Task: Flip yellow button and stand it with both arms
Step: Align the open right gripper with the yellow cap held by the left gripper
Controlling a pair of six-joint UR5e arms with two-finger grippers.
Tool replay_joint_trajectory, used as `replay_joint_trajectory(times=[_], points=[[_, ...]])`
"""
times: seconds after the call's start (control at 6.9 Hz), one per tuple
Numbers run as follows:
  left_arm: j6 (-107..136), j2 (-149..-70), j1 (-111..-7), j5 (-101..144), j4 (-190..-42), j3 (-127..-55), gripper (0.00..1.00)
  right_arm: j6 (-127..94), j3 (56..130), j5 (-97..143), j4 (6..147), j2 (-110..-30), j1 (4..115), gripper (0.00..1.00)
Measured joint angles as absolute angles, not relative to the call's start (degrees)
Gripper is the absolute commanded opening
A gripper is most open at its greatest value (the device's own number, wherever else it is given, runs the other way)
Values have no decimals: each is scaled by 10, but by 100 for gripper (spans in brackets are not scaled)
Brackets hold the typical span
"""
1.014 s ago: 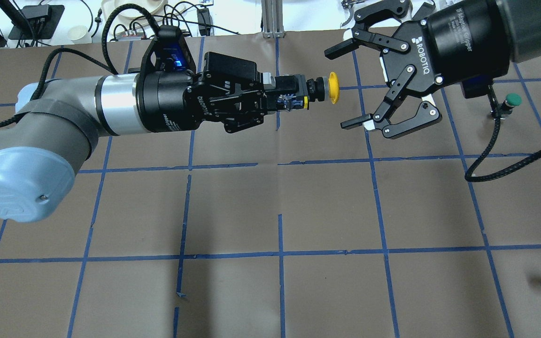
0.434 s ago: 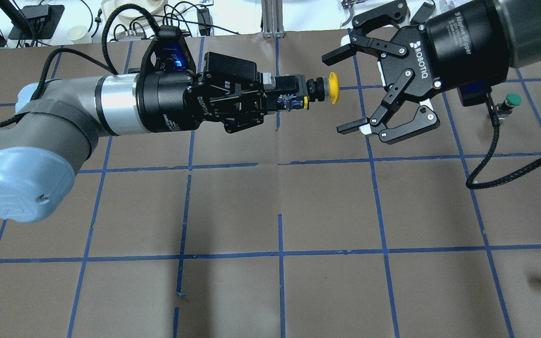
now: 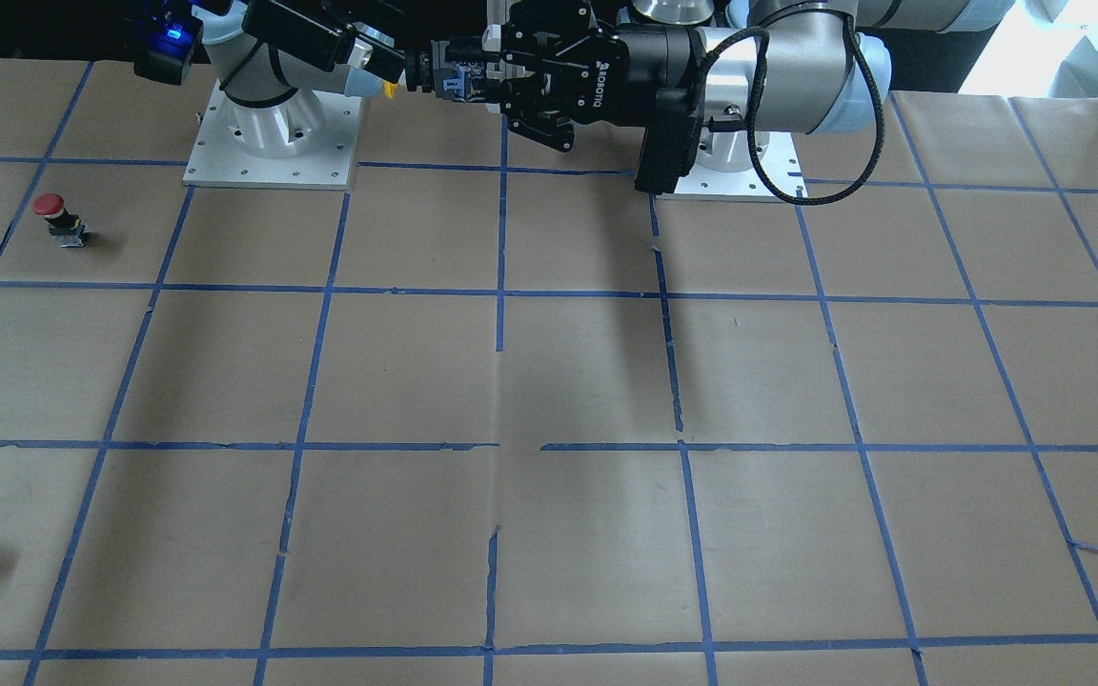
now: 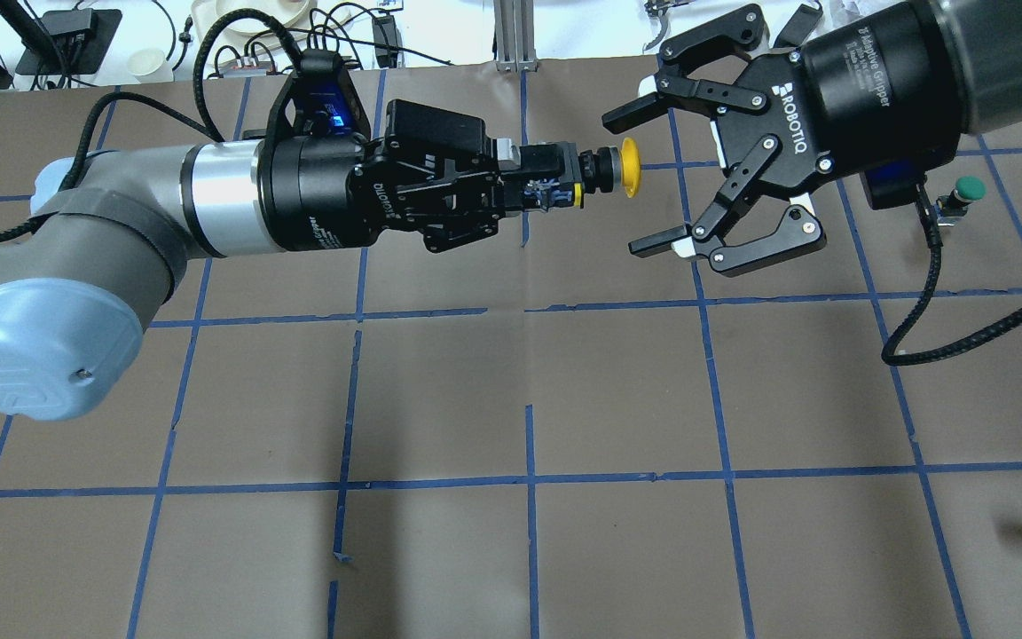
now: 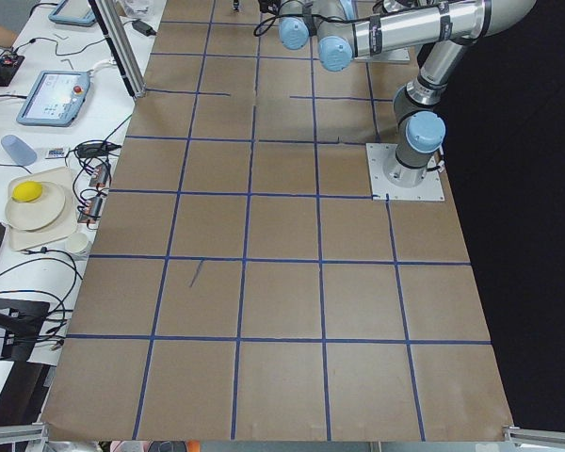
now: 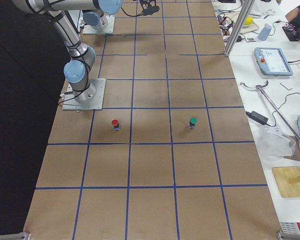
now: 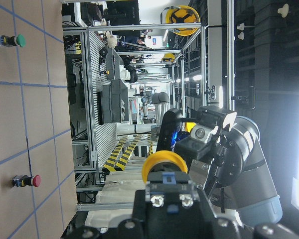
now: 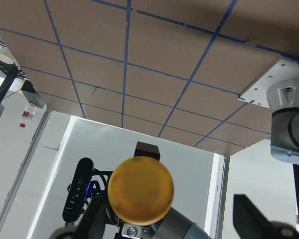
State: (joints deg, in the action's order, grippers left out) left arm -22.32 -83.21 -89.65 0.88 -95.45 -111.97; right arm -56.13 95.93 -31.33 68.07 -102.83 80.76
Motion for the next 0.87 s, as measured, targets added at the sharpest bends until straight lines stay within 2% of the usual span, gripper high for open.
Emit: replay_joint_trajectory(times=[0.72, 0.87], points=[[-223, -832, -896, 9, -954, -1120, 2, -561, 961, -314, 678, -1020, 807, 88], [-223, -832, -896, 9, -954, -1120, 2, -562, 963, -314, 678, -1017, 807, 78]])
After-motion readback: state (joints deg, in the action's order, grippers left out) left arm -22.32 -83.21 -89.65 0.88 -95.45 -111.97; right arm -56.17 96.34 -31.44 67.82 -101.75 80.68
